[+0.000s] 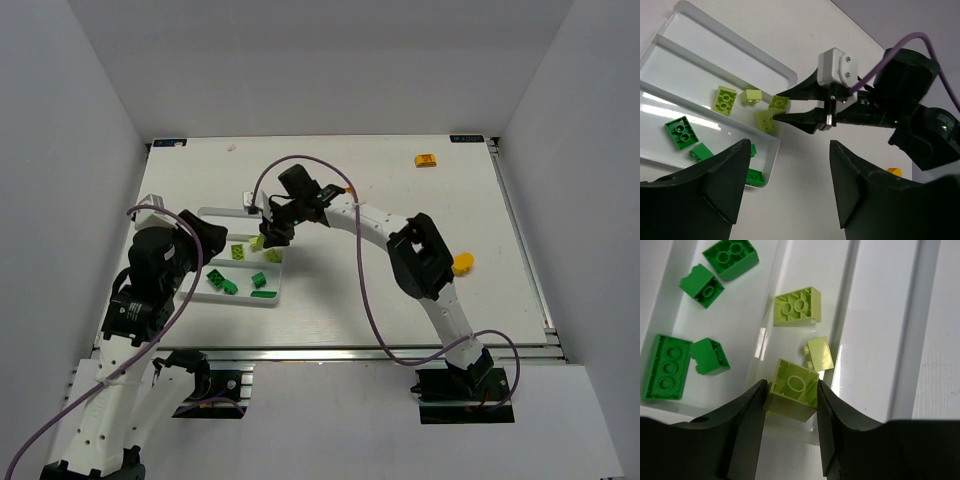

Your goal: Sort the legos into containers by color

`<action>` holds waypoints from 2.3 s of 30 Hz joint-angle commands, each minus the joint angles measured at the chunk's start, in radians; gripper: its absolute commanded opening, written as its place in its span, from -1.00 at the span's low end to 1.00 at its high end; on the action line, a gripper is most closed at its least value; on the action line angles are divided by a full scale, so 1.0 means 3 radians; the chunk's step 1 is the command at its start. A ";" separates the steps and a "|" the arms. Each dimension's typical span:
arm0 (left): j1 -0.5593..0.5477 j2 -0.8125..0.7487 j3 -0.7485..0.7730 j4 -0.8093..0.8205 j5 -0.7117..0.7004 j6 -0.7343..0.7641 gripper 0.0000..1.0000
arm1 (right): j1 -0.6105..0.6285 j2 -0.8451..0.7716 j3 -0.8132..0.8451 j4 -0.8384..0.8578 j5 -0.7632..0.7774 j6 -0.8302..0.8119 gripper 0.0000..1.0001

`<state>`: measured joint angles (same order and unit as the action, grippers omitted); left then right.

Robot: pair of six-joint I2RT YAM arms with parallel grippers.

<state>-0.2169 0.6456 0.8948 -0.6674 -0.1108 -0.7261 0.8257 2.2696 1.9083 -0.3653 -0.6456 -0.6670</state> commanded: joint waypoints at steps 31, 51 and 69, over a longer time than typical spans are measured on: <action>-0.0305 0.2592 0.0615 0.1668 0.1581 0.0242 0.21 | -0.1862 -0.1588 -0.1503 0.0088 0.0971 0.1794 0.49; -0.1353 0.5906 0.4605 -0.0107 -0.0331 -0.0162 0.53 | -0.2706 -0.1619 -0.1386 -0.0368 0.0808 0.2142 0.59; -0.1553 0.6438 0.4805 0.0359 -0.0571 -0.0249 0.62 | -0.2865 -0.1670 -0.1595 -0.0270 0.0450 0.2136 0.59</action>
<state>-0.6704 2.5820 2.3062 -0.5591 -0.2592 -0.7872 -0.0250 1.8183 1.4410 -0.4690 -0.4679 -0.0326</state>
